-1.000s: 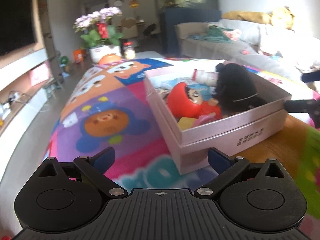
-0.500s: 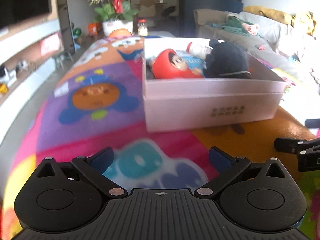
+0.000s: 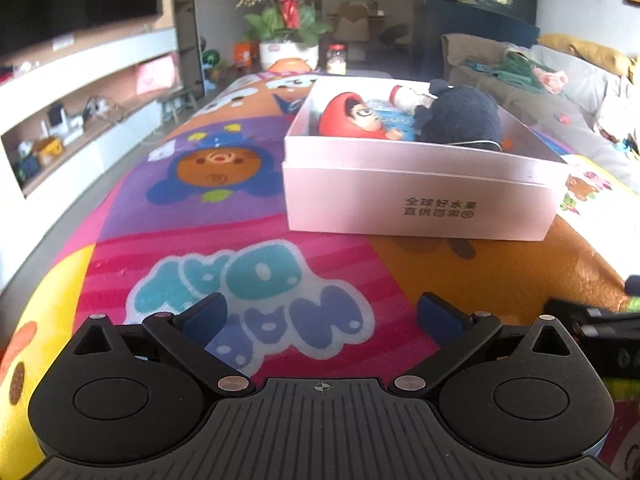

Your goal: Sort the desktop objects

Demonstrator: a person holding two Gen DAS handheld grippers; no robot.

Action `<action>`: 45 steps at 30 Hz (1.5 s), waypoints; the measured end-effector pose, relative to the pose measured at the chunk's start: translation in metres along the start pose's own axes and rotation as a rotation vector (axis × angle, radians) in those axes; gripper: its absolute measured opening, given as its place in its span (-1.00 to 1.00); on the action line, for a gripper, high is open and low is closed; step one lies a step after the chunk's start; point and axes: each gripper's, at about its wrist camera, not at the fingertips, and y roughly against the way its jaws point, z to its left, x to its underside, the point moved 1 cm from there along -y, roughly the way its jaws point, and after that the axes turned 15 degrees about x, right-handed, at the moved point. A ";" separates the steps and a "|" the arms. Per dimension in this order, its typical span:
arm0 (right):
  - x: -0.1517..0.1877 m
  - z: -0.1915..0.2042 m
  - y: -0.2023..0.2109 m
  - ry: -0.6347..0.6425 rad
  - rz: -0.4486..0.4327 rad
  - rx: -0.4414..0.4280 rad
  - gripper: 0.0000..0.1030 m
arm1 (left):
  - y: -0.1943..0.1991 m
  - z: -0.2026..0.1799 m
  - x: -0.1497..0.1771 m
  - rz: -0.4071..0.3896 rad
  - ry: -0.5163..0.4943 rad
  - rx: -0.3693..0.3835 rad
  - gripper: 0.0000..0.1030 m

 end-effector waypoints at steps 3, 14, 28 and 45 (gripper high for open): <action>-0.004 0.001 -0.006 -0.018 -0.010 0.002 1.00 | 0.000 0.001 0.000 -0.001 -0.001 0.007 1.00; -0.001 0.001 -0.007 -0.032 -0.043 0.018 1.00 | -0.001 0.001 0.001 -0.001 0.016 0.020 1.00; -0.001 0.002 -0.007 -0.032 -0.043 0.019 1.00 | -0.001 0.001 0.003 -0.002 0.020 0.021 1.00; -0.001 0.002 -0.008 -0.032 -0.043 0.019 1.00 | -0.001 0.002 0.003 -0.002 0.020 0.021 1.00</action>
